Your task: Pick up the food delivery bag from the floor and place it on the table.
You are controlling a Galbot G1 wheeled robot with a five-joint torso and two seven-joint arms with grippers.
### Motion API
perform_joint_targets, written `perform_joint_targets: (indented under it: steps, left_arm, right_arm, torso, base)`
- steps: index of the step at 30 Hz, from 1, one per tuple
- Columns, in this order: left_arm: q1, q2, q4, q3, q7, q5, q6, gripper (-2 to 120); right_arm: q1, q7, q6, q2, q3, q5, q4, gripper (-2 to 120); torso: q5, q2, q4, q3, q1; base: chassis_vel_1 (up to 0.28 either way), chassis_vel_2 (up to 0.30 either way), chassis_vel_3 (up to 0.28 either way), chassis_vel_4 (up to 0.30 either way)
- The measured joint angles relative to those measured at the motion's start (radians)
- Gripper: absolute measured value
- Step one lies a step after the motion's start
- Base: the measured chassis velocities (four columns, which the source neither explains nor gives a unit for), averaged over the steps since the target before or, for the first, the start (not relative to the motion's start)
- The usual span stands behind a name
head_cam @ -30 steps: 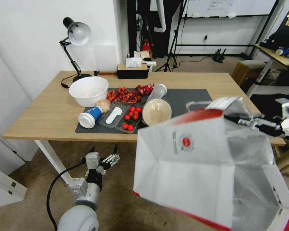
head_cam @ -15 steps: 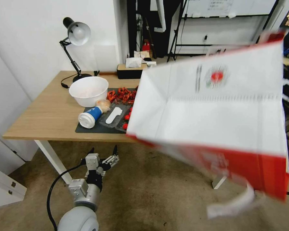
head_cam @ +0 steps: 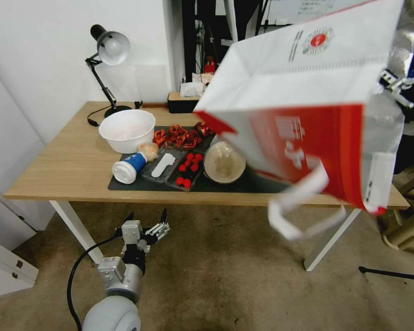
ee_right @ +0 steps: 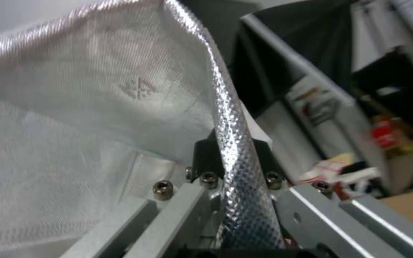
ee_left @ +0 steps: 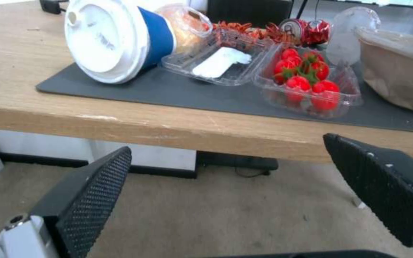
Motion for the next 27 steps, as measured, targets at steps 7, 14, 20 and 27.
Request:
perform_joint_targets:
  steps: [7,14,20,27]
  left_arm:
    - [0.003,0.001,0.005,-0.001,0.000,0.005,-0.012,100]
    - [0.006,0.002,0.007,-0.002,-0.001,0.009,-0.018,100]
    - [0.007,0.003,0.006,0.001,-0.003,0.013,-0.018,100]
    - [0.011,0.002,0.007,0.005,-0.004,0.020,-0.019,100]
  right_arm:
    - [0.071,0.312,0.028,0.022,-0.034,0.060,0.011,0]
    - [0.092,0.429,0.022,0.039,-0.047,0.077,0.006,0]
    - [0.102,0.558,-0.023,0.061,-0.065,0.090,0.006,0]
    - [0.100,0.634,-0.058,0.084,-0.087,0.080,0.008,0]
  torso:
    - [-0.0001,0.000,0.0000,0.000,0.000]
    - [0.0000,0.000,-0.0001,0.000,0.000]
    - [0.0000,0.000,0.0001,0.000,0.000]
    - [0.0000,0.000,0.0000,0.000,0.000]
  base:
    - [0.000,0.000,0.000,0.000]
    - [0.000,0.000,0.000,0.000]
    - [0.000,0.000,0.000,0.000]
    - [0.000,0.000,0.000,0.000]
